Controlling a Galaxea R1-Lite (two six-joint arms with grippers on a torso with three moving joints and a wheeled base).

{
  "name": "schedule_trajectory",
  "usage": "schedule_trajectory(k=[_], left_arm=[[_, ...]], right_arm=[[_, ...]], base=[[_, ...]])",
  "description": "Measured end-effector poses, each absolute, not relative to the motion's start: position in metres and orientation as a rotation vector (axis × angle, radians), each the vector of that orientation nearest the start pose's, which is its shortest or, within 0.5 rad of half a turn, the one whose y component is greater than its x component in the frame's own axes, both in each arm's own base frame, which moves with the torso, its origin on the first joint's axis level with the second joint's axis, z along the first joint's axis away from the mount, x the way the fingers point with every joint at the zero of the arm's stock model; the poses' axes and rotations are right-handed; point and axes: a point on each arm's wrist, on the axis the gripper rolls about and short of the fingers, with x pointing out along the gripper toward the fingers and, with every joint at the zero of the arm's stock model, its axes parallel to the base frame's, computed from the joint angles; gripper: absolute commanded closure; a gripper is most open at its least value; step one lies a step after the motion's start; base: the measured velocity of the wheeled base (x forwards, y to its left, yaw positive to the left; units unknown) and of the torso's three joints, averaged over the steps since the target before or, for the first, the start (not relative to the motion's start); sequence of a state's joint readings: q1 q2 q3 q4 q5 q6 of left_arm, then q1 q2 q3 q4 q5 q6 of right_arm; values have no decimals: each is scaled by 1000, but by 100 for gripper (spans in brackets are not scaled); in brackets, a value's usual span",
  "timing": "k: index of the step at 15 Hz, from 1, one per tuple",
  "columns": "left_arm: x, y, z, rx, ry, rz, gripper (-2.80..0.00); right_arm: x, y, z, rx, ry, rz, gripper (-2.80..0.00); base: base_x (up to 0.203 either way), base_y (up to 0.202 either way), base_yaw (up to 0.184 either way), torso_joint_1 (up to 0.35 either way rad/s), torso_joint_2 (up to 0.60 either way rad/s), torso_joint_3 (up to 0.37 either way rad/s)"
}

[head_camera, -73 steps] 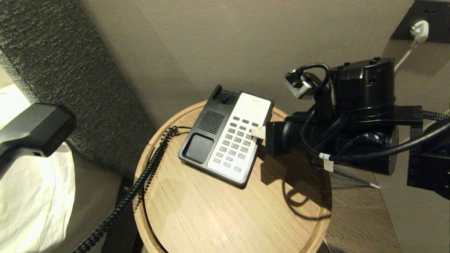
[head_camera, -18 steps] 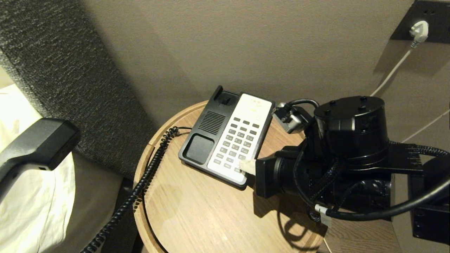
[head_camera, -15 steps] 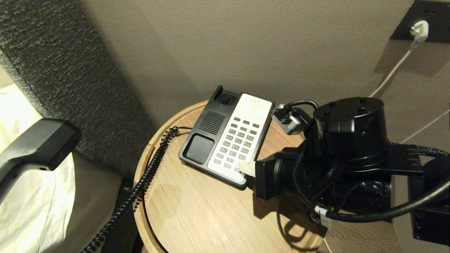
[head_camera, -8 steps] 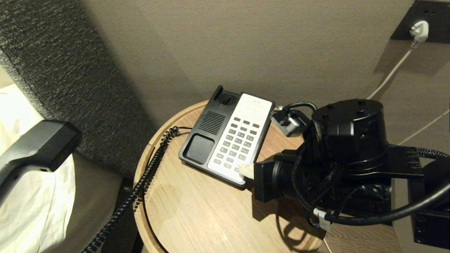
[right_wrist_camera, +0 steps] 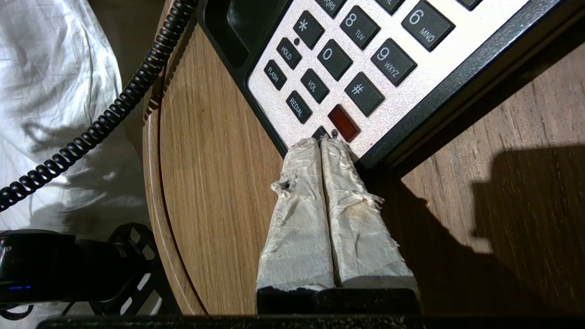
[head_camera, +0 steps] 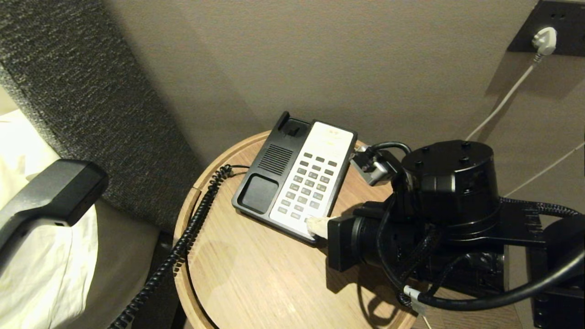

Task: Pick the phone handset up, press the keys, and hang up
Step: Dial the number

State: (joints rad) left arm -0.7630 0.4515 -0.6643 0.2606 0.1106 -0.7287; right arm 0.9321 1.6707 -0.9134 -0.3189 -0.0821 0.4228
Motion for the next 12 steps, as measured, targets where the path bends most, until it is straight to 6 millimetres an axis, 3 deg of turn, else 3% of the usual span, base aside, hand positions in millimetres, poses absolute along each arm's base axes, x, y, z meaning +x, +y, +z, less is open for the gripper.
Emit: schedule_trajectory(k=[12], left_arm=[[-7, 10, 230, -674, 294, -600, 0]], right_arm=[[170, 226, 218, 229, 493, 752, 0]], base=[[0, 0, 0, 0, 0, 0]])
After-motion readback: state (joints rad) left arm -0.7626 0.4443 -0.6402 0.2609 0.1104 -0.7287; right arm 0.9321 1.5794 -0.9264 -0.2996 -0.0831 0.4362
